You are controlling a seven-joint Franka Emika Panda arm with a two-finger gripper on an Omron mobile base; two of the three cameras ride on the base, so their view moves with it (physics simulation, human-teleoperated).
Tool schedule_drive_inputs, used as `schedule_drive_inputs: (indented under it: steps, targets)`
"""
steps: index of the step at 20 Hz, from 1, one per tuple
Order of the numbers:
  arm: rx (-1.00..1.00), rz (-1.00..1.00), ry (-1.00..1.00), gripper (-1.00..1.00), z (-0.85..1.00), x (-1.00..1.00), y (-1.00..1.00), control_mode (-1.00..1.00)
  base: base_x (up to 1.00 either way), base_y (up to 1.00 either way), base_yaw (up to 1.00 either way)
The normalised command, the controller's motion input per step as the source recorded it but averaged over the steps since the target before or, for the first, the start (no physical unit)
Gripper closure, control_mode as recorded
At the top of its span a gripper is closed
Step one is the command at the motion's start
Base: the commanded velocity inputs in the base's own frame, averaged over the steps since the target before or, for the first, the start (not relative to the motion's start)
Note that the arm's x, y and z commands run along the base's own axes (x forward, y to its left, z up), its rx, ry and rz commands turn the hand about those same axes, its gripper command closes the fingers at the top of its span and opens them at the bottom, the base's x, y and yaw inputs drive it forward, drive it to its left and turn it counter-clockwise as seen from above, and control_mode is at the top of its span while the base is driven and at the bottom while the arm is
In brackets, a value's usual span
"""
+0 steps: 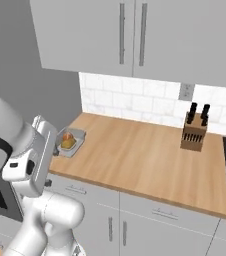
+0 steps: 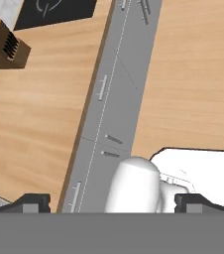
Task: Take the meat container that has the steak and place it on the second highest rack of the freezer. Then take the vegetable container that has the onion and potato and place it on the highest rack of the freezer.
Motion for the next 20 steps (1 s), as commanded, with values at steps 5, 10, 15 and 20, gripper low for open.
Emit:
schedule_drive_inputs:
  steps: [5,10,15,20]
  targets:
    - [0.0,0.0,0.0,-1.0,0.0,0.0,0.0,1.0,0.4,-0.2,0.2]
    - [0.07,0.04,0.0,-1.0,-0.05,0.04,-0.04,-1.0,0.24,-0.2,0.15]
    - [0.39,0.39,0.09,-1.0,-0.29,0.73,-0.02,-1.0,0.0,0.0,0.0]
    - [0.24,0.34,0.15,-1.0,-0.48,0.99,0.45,-1.0,0.0,0.0,0.0]
